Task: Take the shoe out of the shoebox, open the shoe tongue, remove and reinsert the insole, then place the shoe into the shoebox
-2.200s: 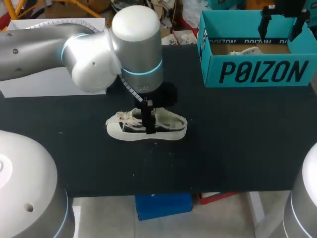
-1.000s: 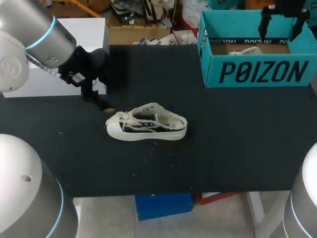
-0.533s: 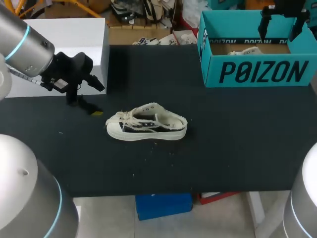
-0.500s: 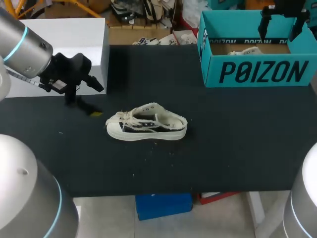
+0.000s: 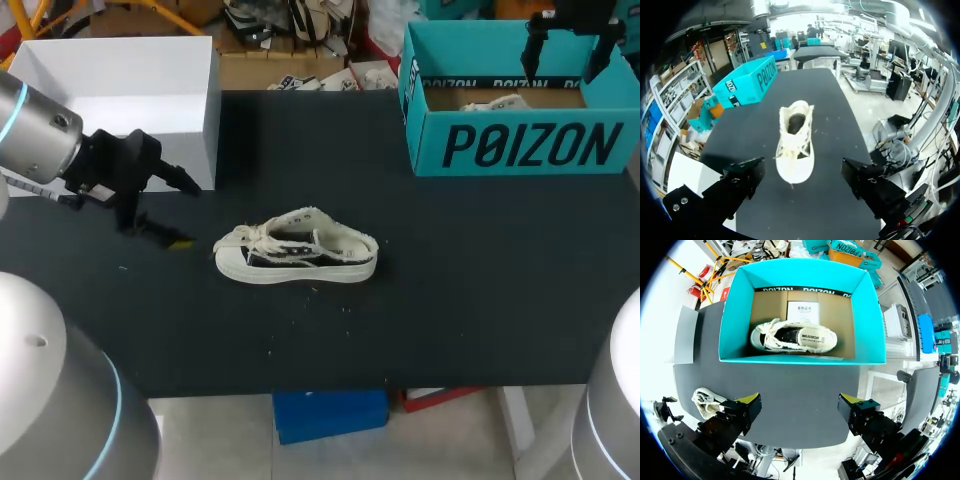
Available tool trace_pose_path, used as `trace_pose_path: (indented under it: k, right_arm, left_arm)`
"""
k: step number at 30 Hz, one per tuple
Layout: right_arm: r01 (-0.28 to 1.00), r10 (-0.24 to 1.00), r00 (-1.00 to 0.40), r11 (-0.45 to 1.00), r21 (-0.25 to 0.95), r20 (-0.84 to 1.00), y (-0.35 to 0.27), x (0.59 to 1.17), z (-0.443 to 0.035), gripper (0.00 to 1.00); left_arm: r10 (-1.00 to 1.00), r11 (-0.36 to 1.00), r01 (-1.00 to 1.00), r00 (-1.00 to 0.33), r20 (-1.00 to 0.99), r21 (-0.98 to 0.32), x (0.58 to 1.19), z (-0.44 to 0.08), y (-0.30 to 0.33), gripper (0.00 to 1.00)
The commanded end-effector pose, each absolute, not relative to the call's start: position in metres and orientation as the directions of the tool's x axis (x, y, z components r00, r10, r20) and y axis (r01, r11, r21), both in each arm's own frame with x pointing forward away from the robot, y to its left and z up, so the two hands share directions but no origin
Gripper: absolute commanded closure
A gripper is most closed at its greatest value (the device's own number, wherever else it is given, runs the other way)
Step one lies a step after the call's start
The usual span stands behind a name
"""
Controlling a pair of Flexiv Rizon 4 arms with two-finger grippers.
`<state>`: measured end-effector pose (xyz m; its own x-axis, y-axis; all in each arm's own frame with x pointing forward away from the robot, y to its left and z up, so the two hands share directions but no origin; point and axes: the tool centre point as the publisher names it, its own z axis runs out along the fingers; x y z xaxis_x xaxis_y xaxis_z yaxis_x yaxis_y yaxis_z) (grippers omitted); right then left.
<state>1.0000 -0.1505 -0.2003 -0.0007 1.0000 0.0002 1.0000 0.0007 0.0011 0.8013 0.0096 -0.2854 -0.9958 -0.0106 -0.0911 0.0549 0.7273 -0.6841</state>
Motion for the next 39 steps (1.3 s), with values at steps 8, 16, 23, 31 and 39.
trace_pose_path:
  k: [8, 16, 23, 31, 39]
  right_arm:
    - [1.000, 1.000, 0.000, 0.000, 0.001, 0.000, -0.150, 1.000, -0.200, 0.00]
    - [0.994, 0.994, -0.102, 0.103, 0.045, -0.030, -0.153, 1.025, -0.183, 0.00]
    - [0.859, 0.864, -0.481, 0.499, 0.116, -0.152, -0.110, 1.065, -0.153, 0.00]
    - [0.459, 0.456, -0.887, 0.887, -0.038, -0.077, -0.050, 1.027, -0.158, 0.00]
    - [0.459, 0.456, -0.887, 0.887, -0.038, -0.077, -0.050, 1.027, -0.158, 0.00]
  left_arm:
    - [0.025, 0.710, 0.087, -0.995, -0.098, -0.699, 0.811, -0.297, 0.008, 0.00]
    - [0.025, 0.710, 0.087, -0.995, -0.098, -0.699, 0.811, -0.297, 0.008, 0.00]
    - [0.025, 0.710, 0.087, -0.995, -0.098, -0.699, 0.811, -0.297, 0.008, 0.00]
    - [0.025, 0.710, 0.087, -0.995, -0.098, -0.699, 0.811, -0.297, 0.008, 0.00]
    - [0.025, 0.710, 0.087, -0.995, -0.098, -0.699, 0.811, -0.297, 0.008, 0.00]
